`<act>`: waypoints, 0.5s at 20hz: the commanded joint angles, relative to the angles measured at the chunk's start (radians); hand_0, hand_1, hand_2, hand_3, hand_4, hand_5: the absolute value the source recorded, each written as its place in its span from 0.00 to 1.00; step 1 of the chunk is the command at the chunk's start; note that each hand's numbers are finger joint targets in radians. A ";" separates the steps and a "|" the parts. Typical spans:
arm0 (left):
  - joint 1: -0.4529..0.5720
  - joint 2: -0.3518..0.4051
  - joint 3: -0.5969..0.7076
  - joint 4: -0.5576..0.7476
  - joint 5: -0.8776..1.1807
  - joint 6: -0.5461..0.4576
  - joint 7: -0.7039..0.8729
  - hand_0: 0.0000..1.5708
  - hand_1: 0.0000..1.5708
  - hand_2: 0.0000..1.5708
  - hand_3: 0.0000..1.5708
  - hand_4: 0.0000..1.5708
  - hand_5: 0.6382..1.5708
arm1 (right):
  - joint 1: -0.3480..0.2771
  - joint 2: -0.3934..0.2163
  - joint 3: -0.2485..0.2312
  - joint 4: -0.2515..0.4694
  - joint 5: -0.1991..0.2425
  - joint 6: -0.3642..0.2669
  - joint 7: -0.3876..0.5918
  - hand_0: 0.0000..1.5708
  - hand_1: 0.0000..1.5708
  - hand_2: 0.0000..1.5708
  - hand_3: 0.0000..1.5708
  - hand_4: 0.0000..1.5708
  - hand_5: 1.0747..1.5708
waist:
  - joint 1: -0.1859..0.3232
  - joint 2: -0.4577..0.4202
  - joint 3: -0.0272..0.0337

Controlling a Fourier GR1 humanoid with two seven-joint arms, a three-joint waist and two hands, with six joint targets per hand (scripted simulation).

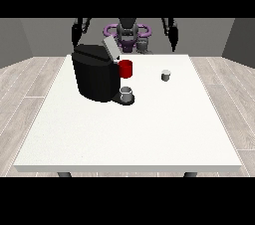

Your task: Insert the coffee pod into the coffee machine and close the lid

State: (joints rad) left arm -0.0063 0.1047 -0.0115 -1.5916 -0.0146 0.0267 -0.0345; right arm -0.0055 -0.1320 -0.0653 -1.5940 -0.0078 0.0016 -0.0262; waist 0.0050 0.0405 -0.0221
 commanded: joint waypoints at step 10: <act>-0.061 0.171 0.075 0.044 -0.013 -0.136 -0.050 0.00 0.00 0.00 0.00 0.00 1.00 | 0.025 0.098 -0.035 0.047 -0.037 -0.052 -0.142 0.00 0.00 0.00 0.00 0.06 1.00 | -0.067 -0.014 0.0228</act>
State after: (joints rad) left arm 0.0097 0.2137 0.0202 -1.5674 -0.0191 -0.0924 -0.1274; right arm 0.0314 -0.0623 -0.0722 -1.5594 -0.0198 -0.0321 -0.0893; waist -0.0188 -0.0043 -0.0015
